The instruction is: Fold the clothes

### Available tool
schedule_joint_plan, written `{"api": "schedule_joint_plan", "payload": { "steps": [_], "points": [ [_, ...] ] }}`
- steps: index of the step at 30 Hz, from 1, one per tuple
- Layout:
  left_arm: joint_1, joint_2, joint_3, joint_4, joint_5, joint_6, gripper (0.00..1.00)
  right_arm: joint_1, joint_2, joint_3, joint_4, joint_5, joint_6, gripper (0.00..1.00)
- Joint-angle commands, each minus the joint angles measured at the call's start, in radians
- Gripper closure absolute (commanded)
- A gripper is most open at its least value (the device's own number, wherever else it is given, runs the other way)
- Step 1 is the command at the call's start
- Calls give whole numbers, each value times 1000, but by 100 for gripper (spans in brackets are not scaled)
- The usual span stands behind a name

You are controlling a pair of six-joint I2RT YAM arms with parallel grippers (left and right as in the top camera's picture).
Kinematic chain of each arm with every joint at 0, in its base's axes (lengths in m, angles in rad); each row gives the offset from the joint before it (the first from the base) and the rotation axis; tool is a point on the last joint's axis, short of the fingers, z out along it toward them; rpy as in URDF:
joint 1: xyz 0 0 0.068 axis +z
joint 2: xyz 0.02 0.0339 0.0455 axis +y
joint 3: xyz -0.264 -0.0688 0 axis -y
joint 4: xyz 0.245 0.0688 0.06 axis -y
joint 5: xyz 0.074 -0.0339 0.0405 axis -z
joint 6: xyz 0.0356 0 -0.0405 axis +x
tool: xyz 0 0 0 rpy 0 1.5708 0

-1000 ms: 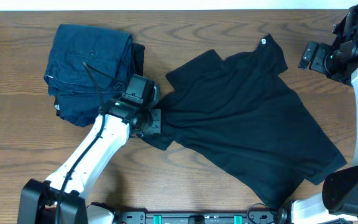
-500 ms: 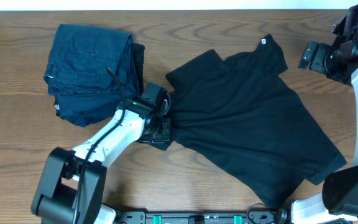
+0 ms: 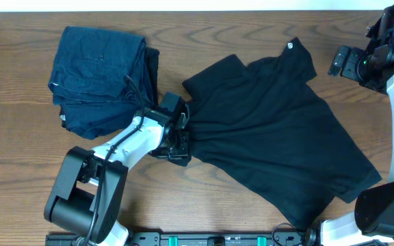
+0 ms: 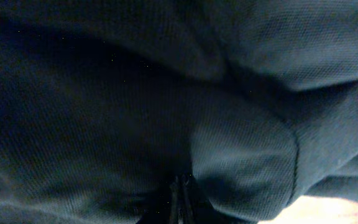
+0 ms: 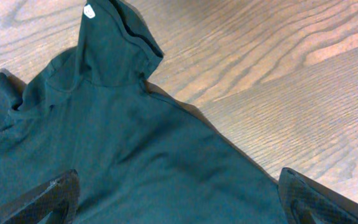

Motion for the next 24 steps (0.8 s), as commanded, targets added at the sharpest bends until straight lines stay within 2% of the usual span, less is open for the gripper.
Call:
{"api": "schedule_joint_plan", "payload": {
  "steps": [1,7,14,19,24],
  "points": [
    [-2,41,-13,-60,-4,-7,94,3,0,1,-1,7,4,1],
    [-2,41,-13,-141,-4,19,94,3,0,1,-1,7,4,1],
    [-2,29,15,-159,-2,21,94,3,0,1,-1,7,4,1],
    [-2,-56,109,-209,0,29,94,3,0,1,-1,7,4,1],
    [-2,-192,160,-169,0,28,94,3,0,1,-1,7,4,1]
  ]
}}
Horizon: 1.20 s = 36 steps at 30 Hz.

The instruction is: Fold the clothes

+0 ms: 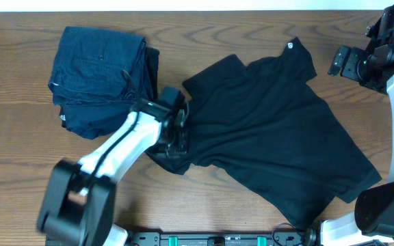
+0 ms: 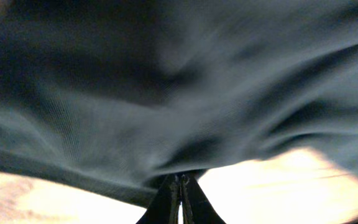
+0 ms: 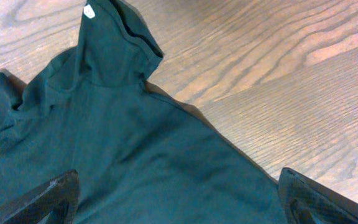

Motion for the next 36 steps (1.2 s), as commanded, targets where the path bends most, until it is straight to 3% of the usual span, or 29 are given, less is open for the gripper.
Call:
{"api": "schedule_joint_plan", "payload": {
  "steps": [1,13,21,22,24,26,29,33,36],
  "points": [
    [-2,-105,40,26,-5,20,94,3,0,1,-1,7,4,1],
    [-2,-141,27,42,-6,20,94,3,0,1,-1,7,4,1],
    [-2,-141,23,2,-6,20,94,3,0,1,-88,-146,-6,1],
    [-2,-141,23,2,-6,20,94,3,0,0,-108,-144,-21,11],
    [-2,-141,22,2,-6,21,94,3,0,-6,-151,-113,-23,48],
    [-2,-140,21,2,-9,21,94,3,0,-22,-181,-72,-21,99],
    [-1,-140,14,2,-14,21,94,2,0,-67,-237,26,61,99],
    [-2,-140,3,3,-43,20,94,-10,0,-191,-257,217,277,99],
    [-2,-140,2,9,-43,20,94,-30,0,-311,-216,236,316,99]
  ]
}}
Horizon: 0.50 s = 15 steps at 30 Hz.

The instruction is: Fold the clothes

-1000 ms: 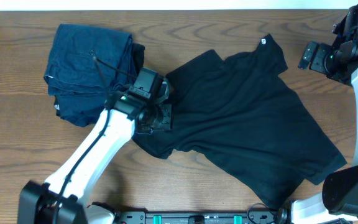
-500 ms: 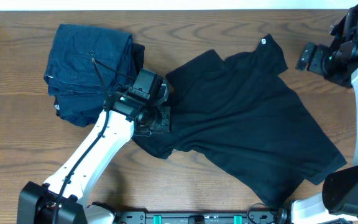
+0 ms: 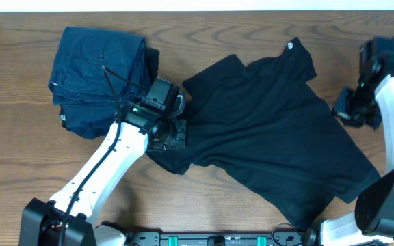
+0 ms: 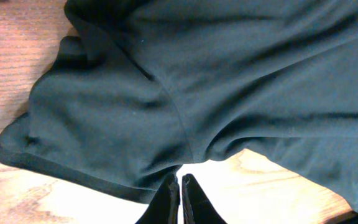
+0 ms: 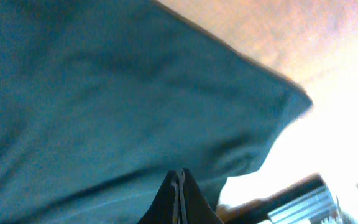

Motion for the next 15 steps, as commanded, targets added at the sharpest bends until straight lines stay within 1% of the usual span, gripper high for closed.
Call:
{"api": "schedule_joint_plan", "payload": {
  "steps": [1,4,7,11,15],
  "points": [
    [-2,8,-11,10,-18,17,94,-31,0,-124,46,111,127,99],
    [-2,8,-11,21,-18,17,94,-65,3,-240,158,110,126,99],
    [-2,8,-11,25,-18,17,94,-102,17,-313,244,111,125,99],
    [-2,8,-11,25,-18,17,94,-152,63,-336,284,111,117,99],
    [-2,8,-11,32,-18,17,94,-172,135,-336,349,110,117,99]
  ]
}}
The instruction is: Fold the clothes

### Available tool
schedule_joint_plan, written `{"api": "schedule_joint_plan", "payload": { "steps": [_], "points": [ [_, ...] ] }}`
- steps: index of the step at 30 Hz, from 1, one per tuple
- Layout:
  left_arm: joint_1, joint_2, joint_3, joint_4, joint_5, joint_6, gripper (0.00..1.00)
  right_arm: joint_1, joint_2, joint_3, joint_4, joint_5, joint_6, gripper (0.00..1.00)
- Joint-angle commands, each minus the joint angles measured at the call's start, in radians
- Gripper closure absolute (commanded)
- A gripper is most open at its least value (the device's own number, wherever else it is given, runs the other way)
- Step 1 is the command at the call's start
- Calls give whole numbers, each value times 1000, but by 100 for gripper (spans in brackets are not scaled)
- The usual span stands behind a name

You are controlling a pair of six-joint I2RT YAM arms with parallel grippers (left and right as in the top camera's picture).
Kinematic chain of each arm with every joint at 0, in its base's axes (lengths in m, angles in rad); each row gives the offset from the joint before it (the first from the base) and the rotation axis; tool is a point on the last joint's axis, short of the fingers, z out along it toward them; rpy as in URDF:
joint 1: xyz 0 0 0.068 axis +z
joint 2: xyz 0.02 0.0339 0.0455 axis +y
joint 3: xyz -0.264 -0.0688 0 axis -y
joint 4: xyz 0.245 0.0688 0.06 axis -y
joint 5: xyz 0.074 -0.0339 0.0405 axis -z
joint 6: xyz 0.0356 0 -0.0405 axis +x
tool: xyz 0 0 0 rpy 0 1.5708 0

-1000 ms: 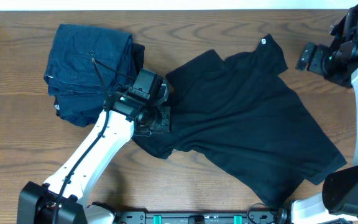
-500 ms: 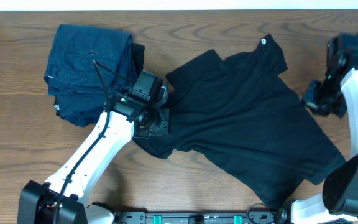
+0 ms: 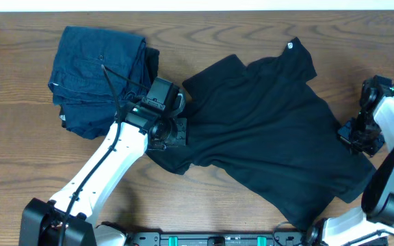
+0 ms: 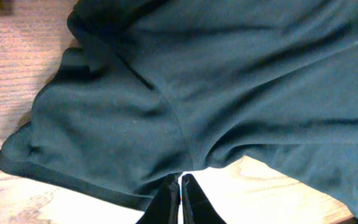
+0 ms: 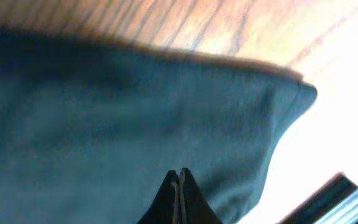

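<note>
A black T-shirt (image 3: 265,123) lies spread and crumpled across the middle of the table, collar with a white tag (image 3: 289,46) pointing to the far right. My left gripper (image 3: 173,131) sits at the shirt's left side by the sleeve. In the left wrist view it (image 4: 180,179) is shut on the shirt's (image 4: 229,74) lower edge, where the creases meet at the seam. My right gripper (image 3: 356,134) is at the shirt's right edge. Its fingers (image 5: 178,173) are shut, low over the cloth (image 5: 104,112); nothing shows pinched between them.
A stack of folded dark blue clothes (image 3: 101,75) lies at the far left, just behind my left arm. Bare wooden table (image 3: 19,157) surrounds the shirt, with its far edge along the top of the overhead view.
My right gripper has moved nearer along the shirt's right edge and sits lower over the cloth. The left gripper and the shirt have hardly moved.
At first my left gripper was shut, pressed into the shirt's lower left, and the right gripper hung open at the far right. Then the left gripper held cloth farther back. Later the right gripper had shut at the shirt's right edge, and now sits nearer along it.
</note>
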Motion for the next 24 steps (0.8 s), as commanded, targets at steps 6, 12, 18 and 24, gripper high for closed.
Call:
{"api": "schedule_joint_plan", "payload": {
  "steps": [6,12,18,24],
  "points": [
    [-2,8,-10,13,-13,17,94,-13,208,-5,137,27,-18,99],
    [-2,14,-10,40,-13,17,94,-38,349,0,335,22,-54,99],
    [-2,48,-10,130,-13,17,94,-49,494,25,629,-22,-175,99],
    [-2,136,-10,218,-12,17,94,-50,595,93,867,-47,-205,99]
  ]
}}
